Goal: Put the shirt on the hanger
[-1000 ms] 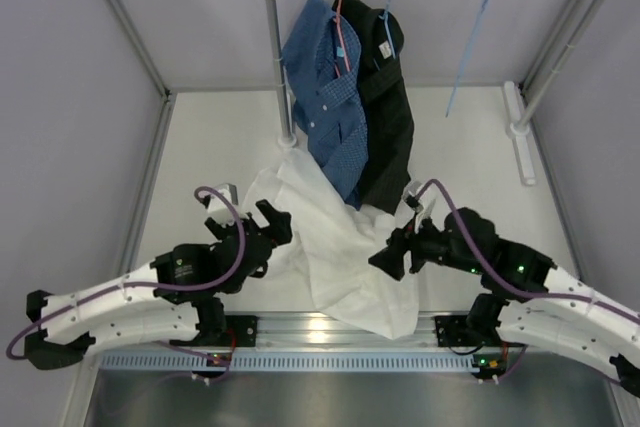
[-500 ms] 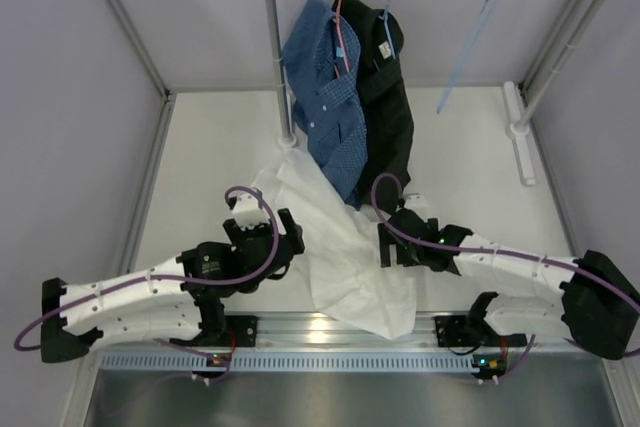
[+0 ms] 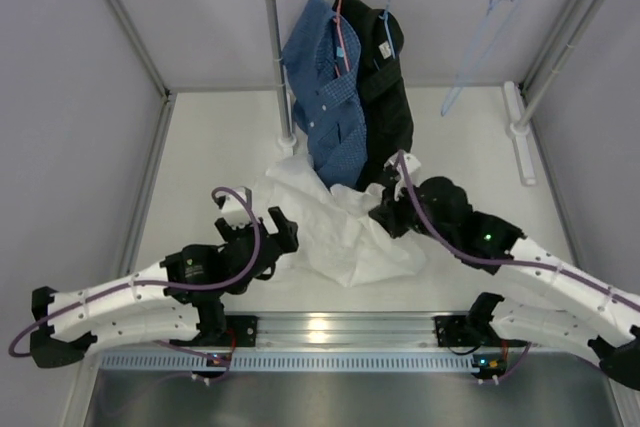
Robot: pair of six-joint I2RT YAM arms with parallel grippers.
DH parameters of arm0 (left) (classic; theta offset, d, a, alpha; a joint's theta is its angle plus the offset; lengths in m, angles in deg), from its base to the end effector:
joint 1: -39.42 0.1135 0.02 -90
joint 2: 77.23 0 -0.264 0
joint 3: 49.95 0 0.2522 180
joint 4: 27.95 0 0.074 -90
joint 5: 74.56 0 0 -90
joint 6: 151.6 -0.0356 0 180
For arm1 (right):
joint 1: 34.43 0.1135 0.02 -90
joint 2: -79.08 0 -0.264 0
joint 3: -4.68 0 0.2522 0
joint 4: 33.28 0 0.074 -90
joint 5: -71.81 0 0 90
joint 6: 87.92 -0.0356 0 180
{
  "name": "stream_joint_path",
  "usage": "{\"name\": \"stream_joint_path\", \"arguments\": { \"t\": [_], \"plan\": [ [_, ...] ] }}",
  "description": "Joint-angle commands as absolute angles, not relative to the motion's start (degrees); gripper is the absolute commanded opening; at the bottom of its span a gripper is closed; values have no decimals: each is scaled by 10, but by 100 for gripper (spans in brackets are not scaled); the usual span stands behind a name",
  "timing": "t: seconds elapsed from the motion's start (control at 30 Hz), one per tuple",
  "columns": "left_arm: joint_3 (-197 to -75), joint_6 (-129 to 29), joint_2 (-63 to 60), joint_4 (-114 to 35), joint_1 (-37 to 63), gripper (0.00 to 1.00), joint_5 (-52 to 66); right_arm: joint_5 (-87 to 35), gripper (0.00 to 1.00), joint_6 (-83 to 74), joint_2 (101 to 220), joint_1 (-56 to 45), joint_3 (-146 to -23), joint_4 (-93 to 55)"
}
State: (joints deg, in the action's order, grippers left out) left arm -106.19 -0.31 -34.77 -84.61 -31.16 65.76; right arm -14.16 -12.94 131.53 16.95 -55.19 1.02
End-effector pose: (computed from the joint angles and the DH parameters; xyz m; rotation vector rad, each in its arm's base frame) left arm 0.0727 -0.1239 0.2860 -0.2468 2.0302 -0.4140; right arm 0.1311 0.1601 0.3059 -0.6126 2.0109 0.6450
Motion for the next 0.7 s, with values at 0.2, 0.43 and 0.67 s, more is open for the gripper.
{"name": "stream_joint_path", "arguments": {
  "t": [0.2,0.43,0.67],
  "plan": [
    [-1109,-33,-421,-835,-310,98,734,-553,0,175,1276,178,-857,101],
    [-1070,25,-451,-851,-310,98,770,-474,0,140,1319,187,-795,186],
    [-1068,3,-384,-844,-310,98,721,-366,26,-47,1237,200,-471,-45]
  ]
}}
